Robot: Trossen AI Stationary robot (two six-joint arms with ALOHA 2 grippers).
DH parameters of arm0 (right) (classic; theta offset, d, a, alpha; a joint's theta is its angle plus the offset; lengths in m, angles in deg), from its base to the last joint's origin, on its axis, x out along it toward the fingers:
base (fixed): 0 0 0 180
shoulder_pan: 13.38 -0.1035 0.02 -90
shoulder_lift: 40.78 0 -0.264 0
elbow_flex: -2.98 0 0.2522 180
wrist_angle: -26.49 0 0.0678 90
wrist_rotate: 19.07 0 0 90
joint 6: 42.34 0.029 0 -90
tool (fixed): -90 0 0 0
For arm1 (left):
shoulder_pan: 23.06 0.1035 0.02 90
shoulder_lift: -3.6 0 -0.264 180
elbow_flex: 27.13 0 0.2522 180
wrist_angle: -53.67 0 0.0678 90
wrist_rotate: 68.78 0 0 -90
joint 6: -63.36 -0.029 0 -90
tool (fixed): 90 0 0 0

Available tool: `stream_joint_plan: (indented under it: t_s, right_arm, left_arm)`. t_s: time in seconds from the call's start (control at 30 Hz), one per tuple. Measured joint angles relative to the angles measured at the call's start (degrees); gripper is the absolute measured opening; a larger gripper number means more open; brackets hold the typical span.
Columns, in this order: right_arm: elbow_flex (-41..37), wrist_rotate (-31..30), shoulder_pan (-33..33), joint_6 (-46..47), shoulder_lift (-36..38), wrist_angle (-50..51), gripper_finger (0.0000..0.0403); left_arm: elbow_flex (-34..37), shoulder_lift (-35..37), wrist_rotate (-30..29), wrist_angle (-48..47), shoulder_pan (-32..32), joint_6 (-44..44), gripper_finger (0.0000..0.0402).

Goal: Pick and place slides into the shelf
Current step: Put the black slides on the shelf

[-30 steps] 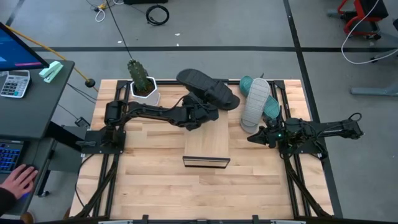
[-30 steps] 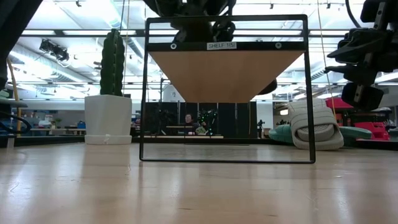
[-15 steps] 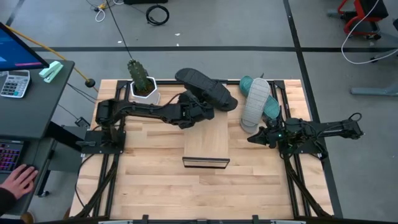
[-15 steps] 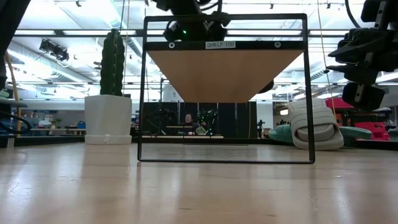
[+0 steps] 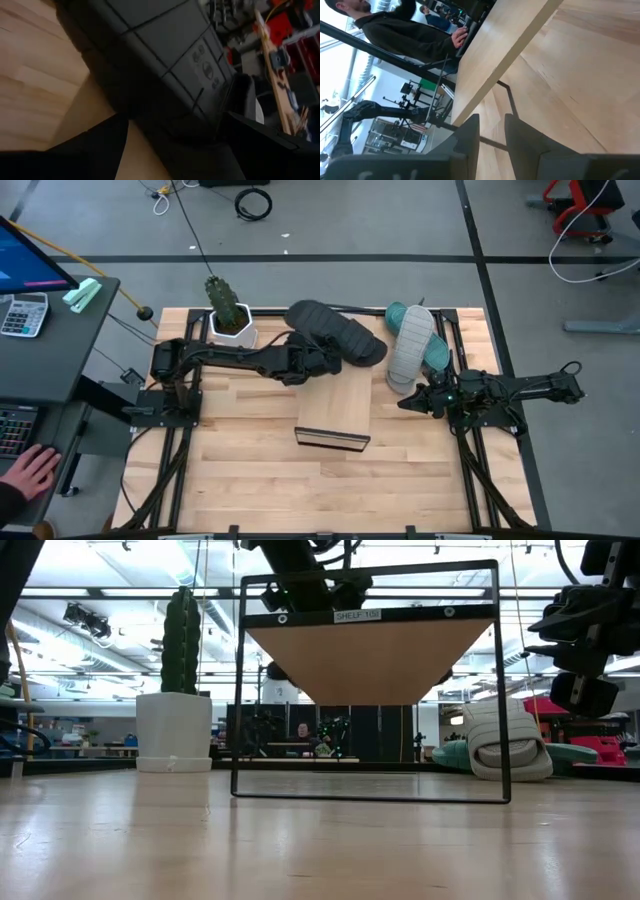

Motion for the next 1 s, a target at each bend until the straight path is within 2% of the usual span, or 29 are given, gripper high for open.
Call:
stream_joint_plan:
  t_s: [0.5, 0.83, 1.0]
  right_arm:
    - [0.0, 0.2, 0.0, 0.0, 0.0, 0.0, 0.0098]
    - [0.0, 0.7, 0.0, 0.0, 0.0, 0.0, 0.0098]
    - [0.0, 0.9, 0.0, 0.0, 0.0, 0.0, 0.0098]
  left_arm:
    - [0.0, 0.0, 2.0, 0.3, -4.0, -1.5, 0.0330]
    - [0.0, 0.0, 3.1, 0.2, -4.0, -2.0, 0.0330]
    - [0.0, 0.2, 3.5, -0.1, -3.9, -5.7, 0.0333]
